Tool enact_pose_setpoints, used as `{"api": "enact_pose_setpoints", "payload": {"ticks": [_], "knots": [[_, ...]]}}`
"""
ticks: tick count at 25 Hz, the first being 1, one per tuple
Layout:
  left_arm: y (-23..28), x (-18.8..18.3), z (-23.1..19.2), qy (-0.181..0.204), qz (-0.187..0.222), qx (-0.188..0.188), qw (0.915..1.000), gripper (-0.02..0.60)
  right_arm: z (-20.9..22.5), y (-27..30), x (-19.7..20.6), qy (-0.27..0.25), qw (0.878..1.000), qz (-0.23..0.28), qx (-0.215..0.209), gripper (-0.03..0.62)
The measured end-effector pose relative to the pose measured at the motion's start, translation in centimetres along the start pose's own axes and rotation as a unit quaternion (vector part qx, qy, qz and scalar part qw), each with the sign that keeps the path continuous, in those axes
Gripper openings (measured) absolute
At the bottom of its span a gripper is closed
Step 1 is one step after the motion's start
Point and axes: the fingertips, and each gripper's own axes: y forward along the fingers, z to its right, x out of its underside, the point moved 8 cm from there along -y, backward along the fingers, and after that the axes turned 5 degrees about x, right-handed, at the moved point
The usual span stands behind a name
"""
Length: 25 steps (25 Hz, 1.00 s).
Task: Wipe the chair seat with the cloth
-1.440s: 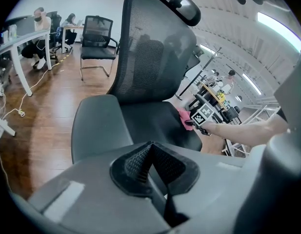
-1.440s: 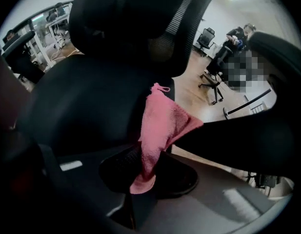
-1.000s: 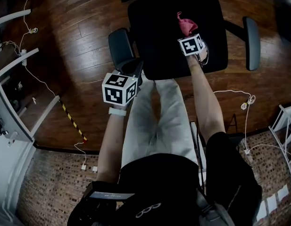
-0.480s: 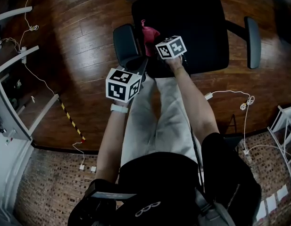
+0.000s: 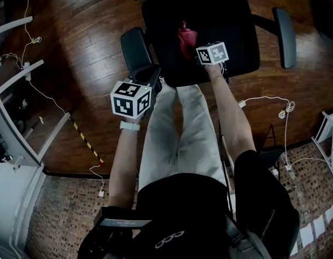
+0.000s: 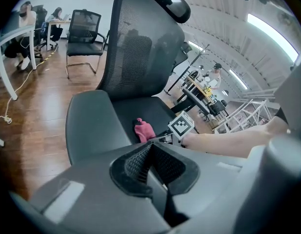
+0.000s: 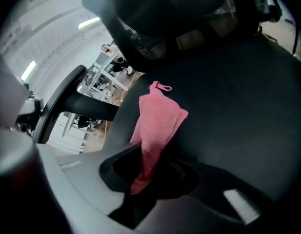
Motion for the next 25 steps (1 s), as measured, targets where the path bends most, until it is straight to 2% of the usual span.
{"api": "enact_pose_setpoints", "payload": {"ticks": [6,10,16,22,23,25], "knots": [[0.2,0.0,0.4,0.012,-0.007,-0.001,0.9999,-0.011,7.4,-5.6,1.6,-0.005,0.995,0.005,0.099,0.069],[0.3,0.0,0.3,0.015,-0.008,-0.001,0.9999,-0.010,12.0,-9.1,2.5,-0.008,0.986,-0.002,0.169,0.069],[0.0,0.0,0.4,0.019,-0.009,-0.001,0.9998,-0.010,17.0,-15.7,3.4,0.001,0.952,-0.010,0.306,0.069],[0.0,0.0,0.4,0.022,-0.009,0.005,0.9997,-0.011,18.4,-19.4,4.5,0.000,0.904,-0.024,0.427,0.069],[0.0,0.0,0.4,0.021,-0.008,0.006,0.9997,-0.011,18.3,-19.4,4.8,-0.005,0.900,-0.028,0.434,0.068],[0.0,0.0,0.4,0.020,-0.004,0.006,0.9998,-0.011,17.3,-18.3,5.2,-0.023,0.903,-0.042,0.426,0.067]]}}
